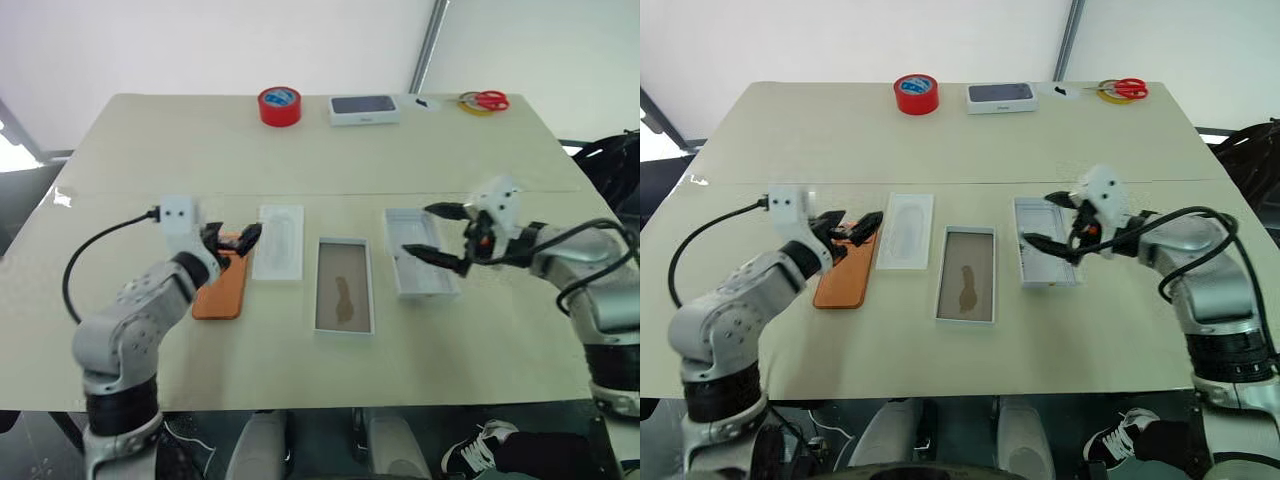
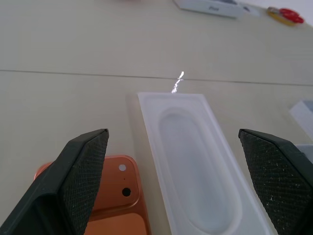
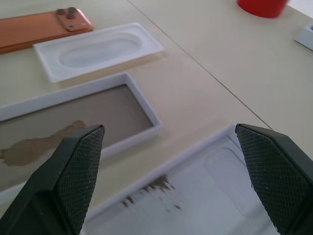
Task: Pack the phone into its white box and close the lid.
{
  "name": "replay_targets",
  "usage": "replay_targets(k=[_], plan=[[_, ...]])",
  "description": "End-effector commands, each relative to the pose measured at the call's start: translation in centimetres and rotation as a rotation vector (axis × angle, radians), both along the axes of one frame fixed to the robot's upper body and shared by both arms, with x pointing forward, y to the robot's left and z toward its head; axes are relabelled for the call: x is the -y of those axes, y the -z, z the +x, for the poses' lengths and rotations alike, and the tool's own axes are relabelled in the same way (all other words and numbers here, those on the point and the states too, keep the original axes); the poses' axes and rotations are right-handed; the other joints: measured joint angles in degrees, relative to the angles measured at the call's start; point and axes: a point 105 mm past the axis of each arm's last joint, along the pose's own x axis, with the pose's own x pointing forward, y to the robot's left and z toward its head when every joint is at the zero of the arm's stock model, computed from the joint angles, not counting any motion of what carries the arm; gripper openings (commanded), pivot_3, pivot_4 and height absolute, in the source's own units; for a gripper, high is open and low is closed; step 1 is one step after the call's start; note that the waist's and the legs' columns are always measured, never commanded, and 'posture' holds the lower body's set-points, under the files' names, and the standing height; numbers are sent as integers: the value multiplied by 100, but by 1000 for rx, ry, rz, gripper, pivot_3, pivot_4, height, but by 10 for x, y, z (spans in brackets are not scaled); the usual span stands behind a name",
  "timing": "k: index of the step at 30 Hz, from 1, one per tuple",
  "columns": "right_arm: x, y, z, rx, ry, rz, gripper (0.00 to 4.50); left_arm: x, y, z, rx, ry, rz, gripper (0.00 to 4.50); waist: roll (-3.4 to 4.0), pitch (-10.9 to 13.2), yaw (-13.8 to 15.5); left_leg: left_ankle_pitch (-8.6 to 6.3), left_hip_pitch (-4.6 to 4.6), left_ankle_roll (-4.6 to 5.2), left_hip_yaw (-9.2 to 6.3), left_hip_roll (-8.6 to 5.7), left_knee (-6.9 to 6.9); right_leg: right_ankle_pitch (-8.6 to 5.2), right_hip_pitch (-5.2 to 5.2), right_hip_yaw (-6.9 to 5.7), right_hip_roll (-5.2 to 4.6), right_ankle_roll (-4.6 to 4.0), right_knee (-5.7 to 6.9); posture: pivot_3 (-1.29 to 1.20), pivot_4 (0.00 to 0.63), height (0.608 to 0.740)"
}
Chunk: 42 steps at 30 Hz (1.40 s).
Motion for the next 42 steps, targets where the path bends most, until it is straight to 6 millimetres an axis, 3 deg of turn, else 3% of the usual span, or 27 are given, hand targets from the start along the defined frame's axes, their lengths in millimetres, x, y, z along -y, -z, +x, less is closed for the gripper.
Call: replay_targets(k=[1,6,14,26,29,36,37,42], plan=[[-18,-8,-8,33,-46,19,4491,-2,4,7,-82,-46,-23,4461,-1,1,1,3,0,-4,-2,0,0,0,0,-1,1,0,1,0,150,740],[-26,-4,-13,29,-60,32,4491,15,13,19,-241,-12,-7,4461,-4,2,18,7,-1,-11,-7,-7,0,-1,1,-4,4,-2,2,0,150,740],[-25,-4,-21,30,-72,38,4491,35,17,18,-363,86,-58,4461,-5,2,-1,8,-4,-13,-7,-9,0,-2,1,-4,3,3,0,0,150,740],[-34,-3,-33,32,-121,16,4491,40,34,18,-478,98,-103,4461,-6,2,9,16,1,-26,-12,-7,0,-4,3,-6,4,-4,6,0,150,740],[-38,0,-39,18,-163,-14,4500,39,34,19,-477,86,-109,3627,-6,1,10,16,2,-27,-13,-7,0,-4,4,-6,2,-4,6,0,150,740],[-47,26,-64,-69,-318,-192,4500,27,33,21,-469,30,-112,282,-18,6,5,16,-2,-27,-14,-8,0,-4,4,-6,-1,-2,1,0,150,740],[-50,29,-66,-86,-325,-198,4500,26,33,21,-469,27,-115,57,-18,5,-2,16,-2,-27,-13,-8,0,-4,4,-6,-1,-2,1,0,150,740],[-58,53,-74,-170,-350,-238,4500,20,29,24,-448,-3,-136,57,-20,4,4,18,2,-30,-17,-6,0,-9,4,-9,1,-11,5,0,150,740]])
